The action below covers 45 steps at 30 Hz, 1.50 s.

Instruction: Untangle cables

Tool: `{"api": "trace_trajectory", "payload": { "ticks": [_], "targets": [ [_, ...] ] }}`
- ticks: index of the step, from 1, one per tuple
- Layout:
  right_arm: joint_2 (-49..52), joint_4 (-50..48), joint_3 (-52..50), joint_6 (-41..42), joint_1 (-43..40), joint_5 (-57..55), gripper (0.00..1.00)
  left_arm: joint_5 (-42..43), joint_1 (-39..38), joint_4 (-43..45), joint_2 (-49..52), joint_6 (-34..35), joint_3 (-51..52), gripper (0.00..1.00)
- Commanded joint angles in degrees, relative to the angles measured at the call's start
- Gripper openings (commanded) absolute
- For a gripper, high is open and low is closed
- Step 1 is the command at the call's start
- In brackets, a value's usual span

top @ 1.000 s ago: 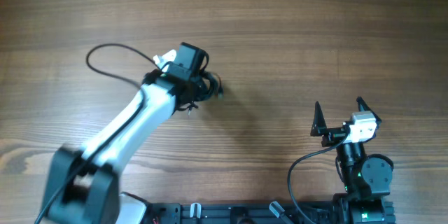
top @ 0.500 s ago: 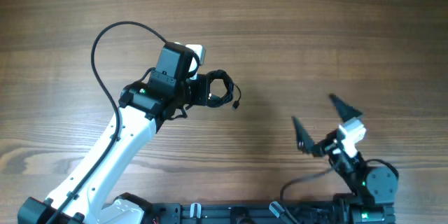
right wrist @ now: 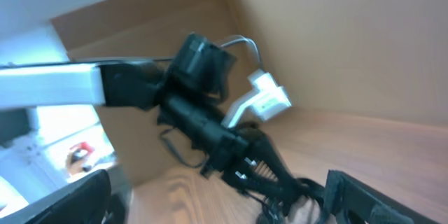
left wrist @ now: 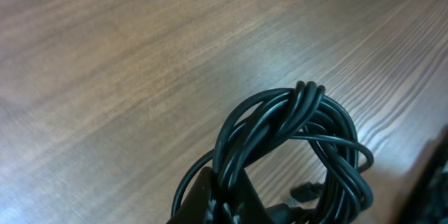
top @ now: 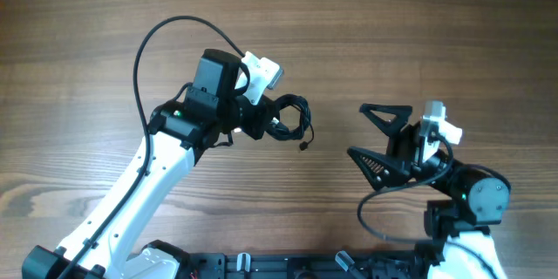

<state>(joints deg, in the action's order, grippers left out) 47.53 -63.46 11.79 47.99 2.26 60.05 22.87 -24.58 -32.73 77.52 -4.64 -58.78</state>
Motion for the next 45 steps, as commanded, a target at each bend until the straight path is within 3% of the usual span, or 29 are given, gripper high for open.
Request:
{"api": "trace_trajectory", "payload": {
  "ticks": [1, 3, 5, 7, 9, 14, 15, 17, 19, 24, 26, 28, 32, 33, 38, 42, 43, 44, 45],
  "targets": [
    [12.8, -7.8, -0.1, 19.6, 0.2, 5.2, 1.00, -1.5, 0.1, 1.9, -0.7, 16.6, -0.4, 0.04],
    [20.2, -7.8, -0.1, 28.7, 0.5, 5.1, 1.00, -9.9, 0.1, 5.2, -0.7, 38.8, -0.4, 0.04],
    [24.7, -7.8, -0.1, 28.6, 1.8, 4.4, 0.96, -12.2, 0.1, 6.3, -0.7, 49.5, -0.4, 0.04],
    [28.1, -7.8, -0.1, 24.0, 3.7, 3.4, 0.96, -12.0, 0.1, 6.1, -0.7, 54.9, -0.4, 0.04],
    [30.3, -7.6, -0.1, 19.1, 4.9, 0.8, 0.90, -12.1, 0.1, 5.5, -0.7, 54.9, -0.4, 0.04],
    [31.1, -7.6, -0.1, 22.7, 8.3, -7.3, 0.86, -12.1, -0.3, 4.9, -0.7, 61.7, -0.4, 0.04],
    [31.1, -7.5, -0.1, 22.5, 9.6, -9.5, 0.85, -12.0, -0.9, 4.0, -0.7, 59.7, -0.4, 0.04],
    [31.1, -7.5, -0.1, 18.8, 11.7, -13.4, 0.85, -12.0, -2.3, 1.4, -0.7, 45.2, -0.4, 0.04],
    [31.1, -6.7, -0.1, 9.1, 11.6, -13.4, 0.81, -12.1, -3.1, -2.2, -0.7, 24.1, -0.4, 0.04],
    [31.1, 4.3, -0.1, -0.3, 9.8, -11.8, 0.82, -14.0, -2.6, -4.0, -0.7, 1.9, -0.4, 0.04],
    [31.1, 6.3, -0.1, -1.3, 9.9, -7.1, 0.80, -7.4, -3.4, -4.0, -0.7, -8.5, -0.4, 0.04],
    [31.1, 6.0, -0.1, -0.1, 10.1, -4.2, 0.76, -4.1, -4.1, -4.0, -0.7, -13.0, -0.4, 0.04],
    [31.1, 5.5, -0.1, 0.0, 13.6, -4.1, 0.70, 0.4, -6.2, -4.0, -0.7, -13.0, -0.4, 0.04],
    [31.1, 5.5, -0.1, 0.0, 14.4, -4.1, 0.63, 1.1, -6.6, -4.0, -0.7, -13.0, -0.4, 0.04],
    [31.1, 5.4, -0.1, 0.2, 14.6, -8.2, 0.05, 2.4, -8.2, -4.0, -0.7, -11.2, -0.4, 0.04],
    [31.1, 5.5, -0.1, 5.7, 14.6, -11.8, 0.04, 2.1, -7.9, -2.1, -0.8, -4.9, -0.4, 0.24],
    [31.1, 5.5, -0.1, 9.3, 14.6, -14.8, 0.04, 2.2, -7.3, 0.4, -1.1, 0.3, -0.4, 0.46],
    [31.1, 5.5, -0.1, 13.1, 14.6, -17.9, 0.04, 2.1, -6.4, 2.9, -1.6, 5.9, -0.4, 0.78],
    [31.1, 5.4, -0.1, 16.1, 14.6, -20.5, 0.04, 2.1, -5.3, 5.0, -2.0, 11.5, -0.4, 1.00]
  ]
}}
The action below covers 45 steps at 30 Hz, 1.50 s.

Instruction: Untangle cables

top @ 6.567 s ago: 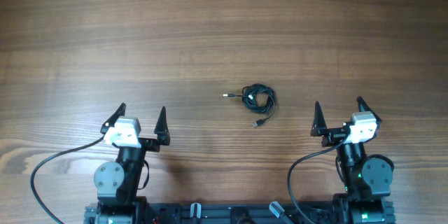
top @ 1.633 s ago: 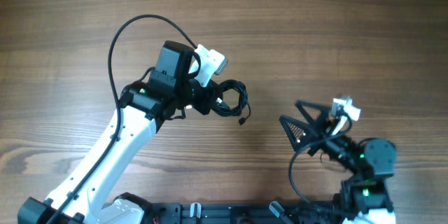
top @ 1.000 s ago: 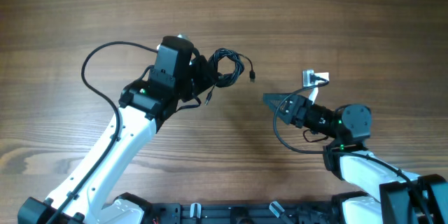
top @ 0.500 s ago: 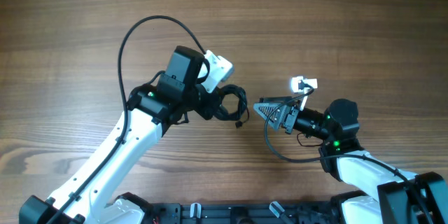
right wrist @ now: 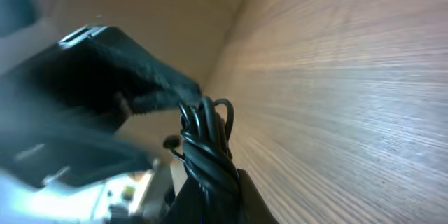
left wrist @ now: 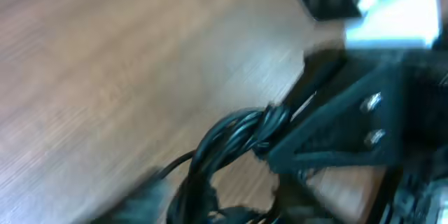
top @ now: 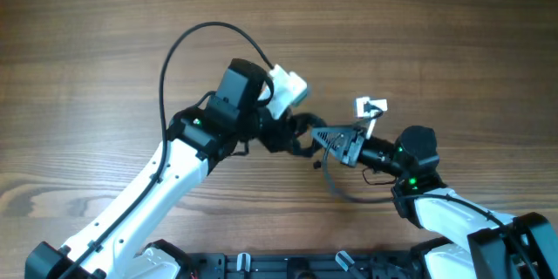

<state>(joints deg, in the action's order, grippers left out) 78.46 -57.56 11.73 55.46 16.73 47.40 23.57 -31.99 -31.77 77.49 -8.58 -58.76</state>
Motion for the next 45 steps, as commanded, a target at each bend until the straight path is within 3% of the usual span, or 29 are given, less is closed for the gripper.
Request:
{"api": "trace_trajectory", "payload": {
  "ticks": [1, 3, 6, 7, 9, 10, 13, 14, 15, 16, 21, 23, 25, 36, 40, 42, 43, 45],
  "targets": [
    [0.1, -0.5, 0.0, 12.3, 0.1, -10.7, 0.04, 1.5, 4.1, 6.3, -2.7, 24.1, -0.4, 1.00],
    [0.1, -1.0, 0.0, 18.8, 0.1, -14.2, 0.04, 1.5, 6.5, 5.6, -2.9, 34.5, -0.4, 1.00],
    [0.1, -4.9, 0.0, 20.1, 0.1, -15.1, 0.04, 1.4, 6.4, 0.6, -2.7, 35.8, -0.4, 1.00],
    [0.1, -5.5, 0.0, 20.1, 0.1, -15.1, 0.05, 1.5, 6.0, -1.1, -2.4, 36.1, -0.4, 0.95],
    [0.1, -5.4, 0.0, 20.1, 0.2, -15.0, 0.04, 1.5, 5.3, -2.7, -1.7, 36.1, -0.4, 0.68],
    [0.1, -5.4, 0.0, 19.7, 0.1, -15.0, 0.04, 1.2, 5.2, -3.0, -1.4, 36.1, -0.4, 0.65],
    [0.1, -5.4, 0.0, 19.5, 0.1, -14.8, 0.04, -6.8, 5.2, -3.0, -1.2, 39.9, -0.4, 0.65],
    [0.1, -5.4, 0.0, 19.4, 0.1, -14.6, 0.04, -9.8, 5.4, -3.2, -1.2, 44.0, -0.4, 0.70],
    [0.1, -5.4, 0.0, 18.9, 0.1, -14.2, 0.04, -11.5, 5.9, -3.5, -1.2, 48.7, -0.4, 0.83],
    [0.1, -5.4, 0.0, 17.7, 0.2, -13.9, 0.04, -11.6, 6.6, -4.0, -1.2, 53.5, -0.4, 0.84],
    [0.1, -5.5, 0.0, 14.7, 0.2, -13.0, 0.04, -12.4, 6.8, -5.1, -1.0, 70.1, -0.4, 0.77],
    [0.1, -5.4, 0.0, 11.8, 0.2, -11.2, 0.04, -12.6, 6.8, -4.9, -0.3, 80.7, -0.4, 0.79],
    [0.1, -5.4, 0.0, 11.4, 0.2, -10.4, 0.04, -11.0, 6.8, -4.5, 0.7, 86.3, -0.4, 0.70],
    [0.1, -5.4, 0.0, 9.6, 0.2, -10.0, 0.04, -11.2, 6.8, -0.6, 1.2, 87.1, -0.4, 0.04],
    [0.1, -4.7, 0.0, 9.0, 0.1, -9.9, 0.04, -10.9, 6.7, 0.4, 1.2, 85.9, -0.4, 0.04],
    [0.1, -2.6, 0.0, 9.0, 0.1, -10.1, 0.04, -7.7, 6.4, 5.3, 1.2, 76.6, -0.4, 0.04],
    [0.1, -1.2, 0.0, 9.2, 0.1, -10.1, 0.04, -3.9, 5.6, 9.7, 1.2, 68.7, -0.4, 0.04],
    [0.1, -1.1, 0.0, 10.2, 0.1, -10.1, 0.04, -3.6, 3.7, 12.3, 1.2, 61.4, -0.4, 0.04]
  ]
}}
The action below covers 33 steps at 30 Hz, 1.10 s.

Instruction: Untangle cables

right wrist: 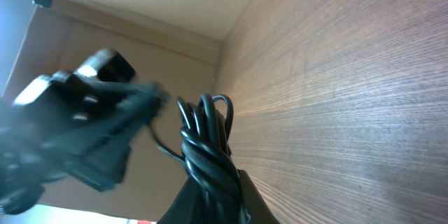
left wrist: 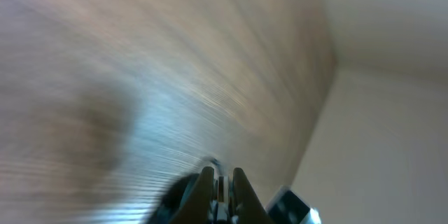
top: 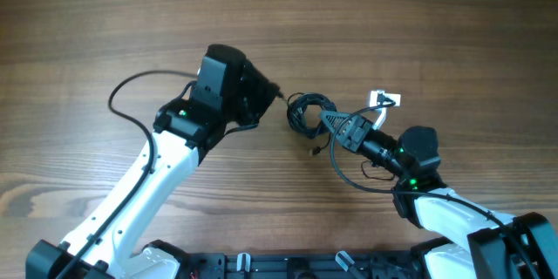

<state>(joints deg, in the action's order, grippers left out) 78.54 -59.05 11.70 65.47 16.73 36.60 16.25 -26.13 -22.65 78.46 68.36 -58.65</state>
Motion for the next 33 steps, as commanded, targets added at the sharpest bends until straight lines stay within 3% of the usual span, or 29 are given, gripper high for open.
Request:
{"api": "trace_trajectory", "payload": {
  "ticks": [1, 10, 16, 17, 19, 20, 21, 23, 25, 26, 27, 29, 32, 33],
  "targets": [
    [0.0, 0.2, 0.0, 2.1, 0.1, 0.7, 0.04, 1.4, -3.8, 2.9, 0.2, -19.1, -0.5, 0.04],
    [0.0, -3.0, 0.0, 10.4, 0.1, 1.5, 0.04, -26.1, -17.9, -3.4, 1.1, -21.7, -0.5, 0.04],
    [0.0, -4.8, 0.0, 12.7, 0.1, 2.2, 0.04, -25.1, -19.1, -3.9, 6.9, -21.7, -0.5, 0.07],
    [0.0, -4.8, 0.0, 12.7, 0.1, 2.0, 0.04, -23.7, -19.1, -3.9, 7.0, -21.7, -0.5, 0.22],
    [0.0, -4.8, 0.0, 12.7, 0.1, 1.8, 0.06, -23.6, -19.0, -3.8, 6.7, -22.5, -0.5, 0.64],
    [0.0, -4.8, 0.0, 12.7, 0.1, 1.8, 0.07, -23.6, -18.8, -3.7, 6.0, -24.2, -0.6, 0.77],
    [0.0, -4.7, 0.0, 12.7, 0.1, 1.8, 0.08, -23.6, -18.0, -3.8, 3.6, -26.2, -0.6, 0.86],
    [0.0, -4.8, 0.0, 12.6, 0.1, 1.8, 0.09, -23.6, -16.6, -3.8, -0.9, -26.2, -0.6, 0.89],
    [0.0, -4.7, 0.0, 12.5, 0.1, 1.8, 0.09, -23.6, -15.4, -4.1, -5.0, -26.2, -0.6, 0.89],
    [0.0, -4.7, 0.0, 12.5, 0.1, 1.8, 0.09, -23.6, -14.6, -4.6, -7.2, -26.1, -0.6, 0.82],
    [0.0, -4.3, 0.0, 12.5, 0.1, 1.8, 0.09, -23.6, -13.8, -5.0, -8.8, -25.8, -0.6, 0.69],
    [0.0, -4.3, 0.0, 12.5, 0.1, 1.8, 0.09, -23.6, -13.2, -5.1, -9.5, -21.6, -0.6, 0.20],
    [0.0, -4.3, 0.0, 12.5, 0.1, 2.0, 0.08, -23.4, -13.2, -5.0, -7.9, -19.2, -0.6, 0.04],
    [0.0, -4.3, 0.0, 12.5, 0.1, 2.3, 0.07, -23.4, -13.2, -5.0, -5.7, -16.3, -0.6, 0.04]
  ]
}}
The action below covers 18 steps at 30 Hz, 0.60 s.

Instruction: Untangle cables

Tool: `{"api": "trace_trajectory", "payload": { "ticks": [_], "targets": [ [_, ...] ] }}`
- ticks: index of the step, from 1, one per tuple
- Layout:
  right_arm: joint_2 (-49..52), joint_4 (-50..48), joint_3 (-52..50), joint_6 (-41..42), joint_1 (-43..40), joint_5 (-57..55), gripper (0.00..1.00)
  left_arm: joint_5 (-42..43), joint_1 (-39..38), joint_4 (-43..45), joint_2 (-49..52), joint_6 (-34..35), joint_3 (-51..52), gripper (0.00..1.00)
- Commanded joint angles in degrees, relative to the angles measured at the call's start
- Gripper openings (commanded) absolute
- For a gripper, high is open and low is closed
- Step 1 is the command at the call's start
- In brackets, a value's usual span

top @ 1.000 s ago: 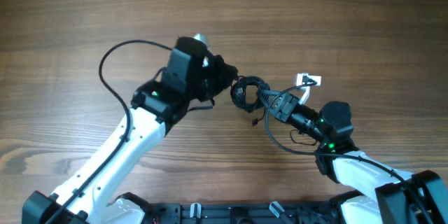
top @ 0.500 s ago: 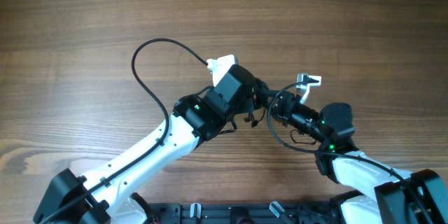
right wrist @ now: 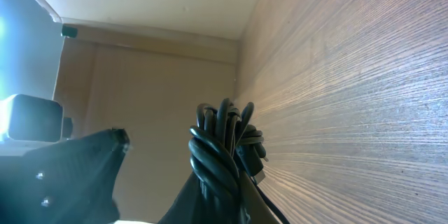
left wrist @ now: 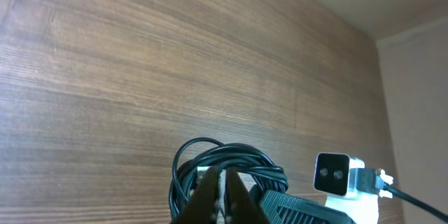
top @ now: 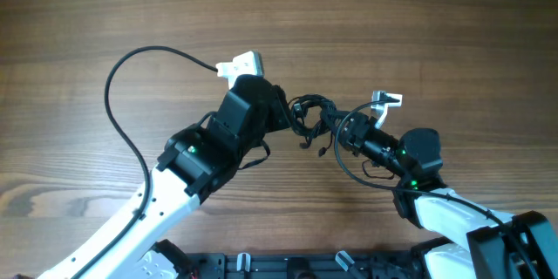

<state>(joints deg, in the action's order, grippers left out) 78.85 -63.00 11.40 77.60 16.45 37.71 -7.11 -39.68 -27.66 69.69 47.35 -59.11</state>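
A black cable bundle (top: 309,115) hangs coiled and knotted between the two arms, just above the middle of the wooden table. My right gripper (top: 334,127) is shut on the bundle's right side; in the right wrist view the twisted strands (right wrist: 220,143) rise straight out of its fingers (right wrist: 210,196). My left gripper (top: 288,115) comes in from the left, fingers together, tips against the coil (left wrist: 227,159). No strand shows between the left fingers (left wrist: 210,196). A loose plug end (top: 305,145) dangles under the bundle.
The left arm's own black lead (top: 113,96) arcs out over the table to the left. The right arm's lead (top: 349,174) loops below its wrist. The right wrist camera (left wrist: 336,175) sits close beside the bundle. A black rail (top: 288,266) runs along the front edge.
My left gripper was clear of the bundle, off to its left and turned away. Now it has turned and its shut tips are at the coil. The right gripper still holds the bundle, nearly in place.
At first my left gripper held the bundle at left centre while the right gripper stood open far to the right. Then both grippers met at the bundle. After that the right gripper alone held it, the left drawn back. Now the left is back at it.
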Motion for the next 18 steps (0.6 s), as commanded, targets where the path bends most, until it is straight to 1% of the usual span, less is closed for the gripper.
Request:
{"api": "trace_trajectory", "payload": {
  "ticks": [1, 3, 7, 15, 18],
  "targets": [
    [-0.3, -0.3, 0.3, 0.4, 0.4, 1.2, 0.07, 0.0, 0.3, 0.2, 4.5, 6.0, -0.2, 0.04],
    [-0.3, -0.4, 0.3, 0.4, 0.4, 1.2, 0.06, 2.6, 0.3, 2.2, 7.0, 6.3, -0.2, 0.04],
    [-0.3, -0.3, 0.3, 0.4, 0.4, 1.8, 0.05, 3.0, 0.3, 4.7, 9.8, 6.3, -0.2, 0.04],
    [-0.3, -0.4, 0.3, 0.4, 0.4, 2.0, 0.06, 3.1, 0.3, 3.4, 11.9, 6.3, -0.2, 0.04],
    [-0.3, -0.4, 0.3, 0.4, 0.4, 2.0, 0.06, 7.3, 0.3, 3.4, 13.4, 6.3, -0.2, 0.04]
  ]
}}
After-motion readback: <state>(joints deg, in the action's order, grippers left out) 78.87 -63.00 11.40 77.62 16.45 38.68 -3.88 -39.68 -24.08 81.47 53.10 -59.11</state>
